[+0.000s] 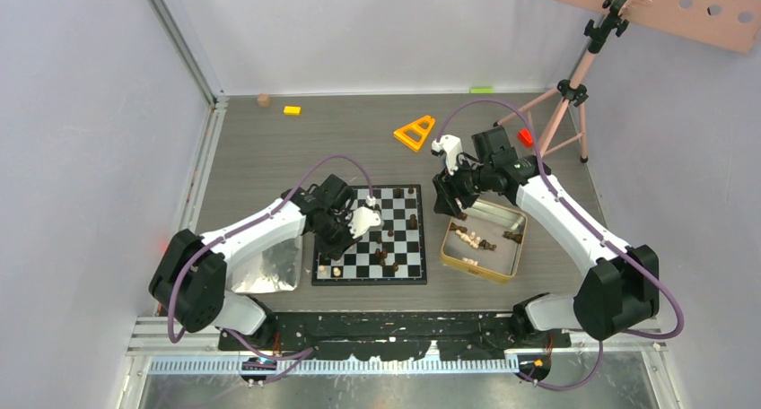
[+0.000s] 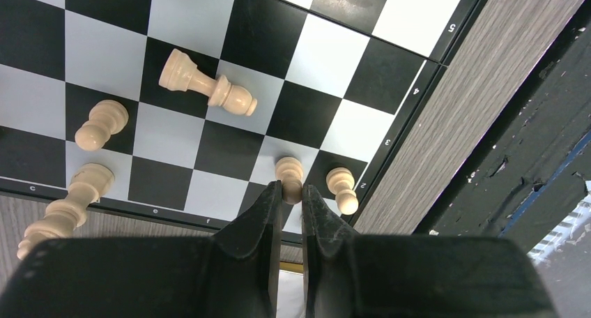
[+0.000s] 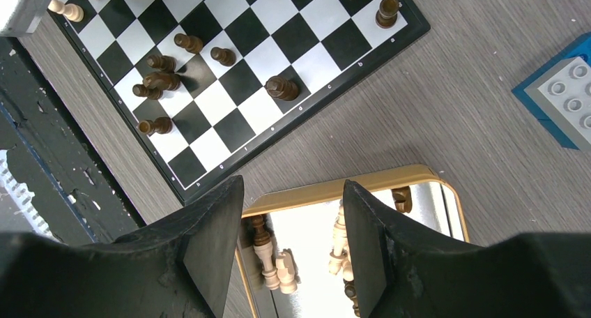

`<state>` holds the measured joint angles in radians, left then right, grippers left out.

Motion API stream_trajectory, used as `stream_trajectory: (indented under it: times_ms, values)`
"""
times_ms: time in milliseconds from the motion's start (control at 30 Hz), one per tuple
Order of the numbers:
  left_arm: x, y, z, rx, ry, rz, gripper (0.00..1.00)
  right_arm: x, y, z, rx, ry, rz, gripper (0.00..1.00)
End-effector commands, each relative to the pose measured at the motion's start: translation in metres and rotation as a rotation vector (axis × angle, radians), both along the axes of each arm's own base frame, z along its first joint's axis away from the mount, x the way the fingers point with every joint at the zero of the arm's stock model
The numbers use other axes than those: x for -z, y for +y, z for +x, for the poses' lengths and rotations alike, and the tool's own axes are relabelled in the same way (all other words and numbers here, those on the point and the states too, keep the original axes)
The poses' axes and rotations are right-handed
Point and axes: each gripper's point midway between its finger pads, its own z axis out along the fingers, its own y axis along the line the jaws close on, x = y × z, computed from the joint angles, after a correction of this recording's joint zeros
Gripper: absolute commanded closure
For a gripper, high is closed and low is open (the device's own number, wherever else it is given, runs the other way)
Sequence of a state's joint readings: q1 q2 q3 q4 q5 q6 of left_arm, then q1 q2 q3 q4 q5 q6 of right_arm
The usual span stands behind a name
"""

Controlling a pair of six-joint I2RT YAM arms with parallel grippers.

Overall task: Set up the chess pieces on the board
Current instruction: Place the chess piece on the chessboard.

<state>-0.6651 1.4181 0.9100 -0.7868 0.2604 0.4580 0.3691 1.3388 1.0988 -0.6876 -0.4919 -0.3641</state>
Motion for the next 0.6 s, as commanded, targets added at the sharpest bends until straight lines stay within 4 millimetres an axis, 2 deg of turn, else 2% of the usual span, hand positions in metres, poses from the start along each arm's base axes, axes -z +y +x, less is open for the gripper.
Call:
stream_trajectory:
  times_ms: [0, 400, 567]
  values:
    - [0.0008, 0.0007, -0.0005, 0.023, -0.008, 0.006, 1.0, -0.0019, 0.0018, 0.0035, -0.015, -0.013, 0.009, 0.4]
    - [0.0066, 0.0023, -0.001, 0.024, 0.002, 0.032, 0.87, -0.0016, 0.002, 0.0032, -0.015, -0.009, 0.008, 0.39]
    - [0.0036, 0.0017, 0.0016, 0.007, -0.014, 0.026, 0.74, -0.0022, 0.002, 0.0025, -0.016, -0.008, 0.01, 0.4]
